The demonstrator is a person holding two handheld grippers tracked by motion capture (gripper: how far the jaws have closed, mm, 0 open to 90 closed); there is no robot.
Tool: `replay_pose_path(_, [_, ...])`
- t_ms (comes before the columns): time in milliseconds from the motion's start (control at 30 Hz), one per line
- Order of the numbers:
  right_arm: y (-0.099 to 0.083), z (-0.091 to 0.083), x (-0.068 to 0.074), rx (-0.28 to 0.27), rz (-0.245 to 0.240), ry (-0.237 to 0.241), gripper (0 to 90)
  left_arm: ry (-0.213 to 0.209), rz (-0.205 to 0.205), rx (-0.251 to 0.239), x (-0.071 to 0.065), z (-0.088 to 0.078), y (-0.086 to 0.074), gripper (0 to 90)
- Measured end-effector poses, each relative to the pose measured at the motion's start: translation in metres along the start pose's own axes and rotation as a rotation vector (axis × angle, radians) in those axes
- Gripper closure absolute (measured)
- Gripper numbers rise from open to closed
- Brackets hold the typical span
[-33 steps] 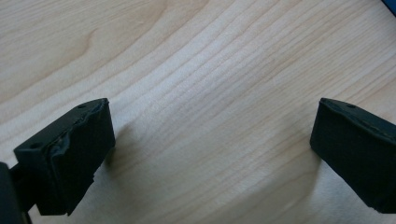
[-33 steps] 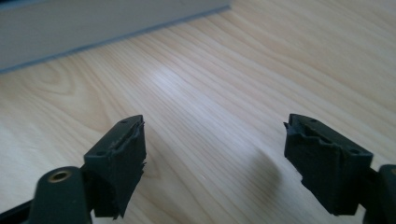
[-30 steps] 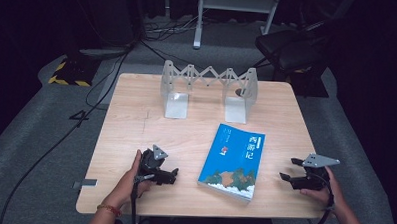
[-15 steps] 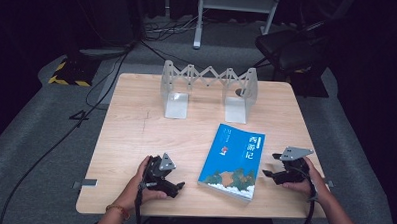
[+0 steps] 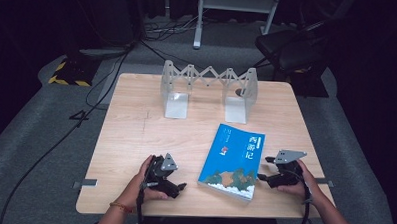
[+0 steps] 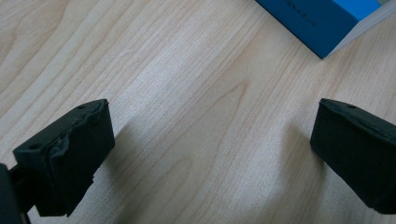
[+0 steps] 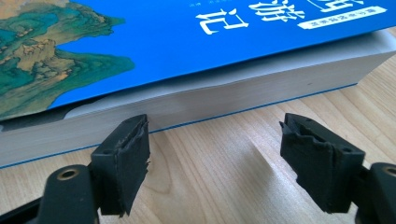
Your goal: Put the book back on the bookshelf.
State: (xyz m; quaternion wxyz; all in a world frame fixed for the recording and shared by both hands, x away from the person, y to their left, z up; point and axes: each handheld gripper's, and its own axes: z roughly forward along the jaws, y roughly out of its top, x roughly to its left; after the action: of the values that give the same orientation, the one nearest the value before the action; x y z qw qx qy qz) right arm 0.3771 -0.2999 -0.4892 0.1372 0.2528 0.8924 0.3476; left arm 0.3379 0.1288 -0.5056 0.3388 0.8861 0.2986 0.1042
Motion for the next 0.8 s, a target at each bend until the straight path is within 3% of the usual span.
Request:
replay_pose_path(200, [0.002,-0.002,0.002,-0.007,-0.018,-0.015,24.5,-0.001,0.000,0.000,0.000,0.000,0.000,0.2])
replay_pose_path(800, [0.012,-0.015,0.002,-0.097,0.040,-0.006,25.2,0.006,-0.001,0.014,-0.002,-0.001,0.001,0.6])
